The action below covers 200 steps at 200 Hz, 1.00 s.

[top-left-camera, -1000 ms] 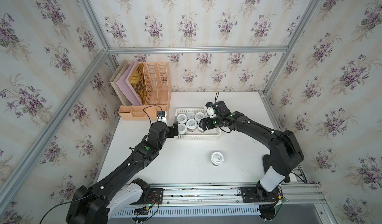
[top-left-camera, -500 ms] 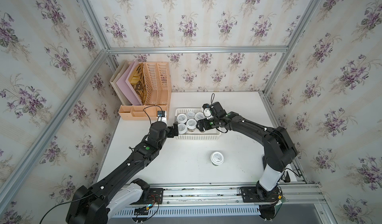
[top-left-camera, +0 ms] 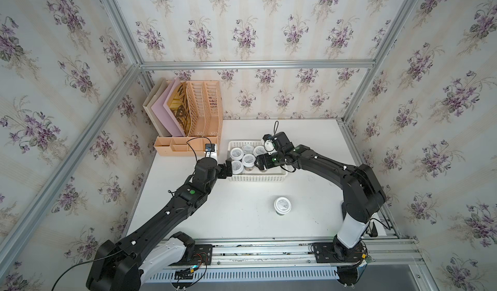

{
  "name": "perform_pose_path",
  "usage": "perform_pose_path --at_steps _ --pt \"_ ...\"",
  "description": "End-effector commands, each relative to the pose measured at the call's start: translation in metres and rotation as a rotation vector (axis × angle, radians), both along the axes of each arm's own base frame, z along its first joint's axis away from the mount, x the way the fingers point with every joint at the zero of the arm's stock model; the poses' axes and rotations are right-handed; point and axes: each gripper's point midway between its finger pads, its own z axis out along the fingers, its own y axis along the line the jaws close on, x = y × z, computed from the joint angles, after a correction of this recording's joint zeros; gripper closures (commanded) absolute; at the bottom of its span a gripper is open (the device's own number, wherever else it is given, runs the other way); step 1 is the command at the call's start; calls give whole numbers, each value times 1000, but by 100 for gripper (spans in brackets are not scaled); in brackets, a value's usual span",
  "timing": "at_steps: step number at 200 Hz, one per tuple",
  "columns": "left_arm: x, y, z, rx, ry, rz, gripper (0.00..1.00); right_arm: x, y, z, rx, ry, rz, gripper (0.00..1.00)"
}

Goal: Put the yogurt in the basket
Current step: Adjust the yogurt in the basket.

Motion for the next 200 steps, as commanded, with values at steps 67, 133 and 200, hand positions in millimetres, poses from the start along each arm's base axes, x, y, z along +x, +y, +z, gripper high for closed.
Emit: perform_pose_path --at_steps 67,133,200 --pt "1 -2 6 -12 -16 -5 3 -7 -23 22 -70 -48 -42 5" --pt "2 -3 5 -12 -13 -7 2 -44 -55 35 -129 -63 -61 5" --pt "2 -4 6 -11 -11 -11 2 -104 -95 43 -198 -44 -82 5"
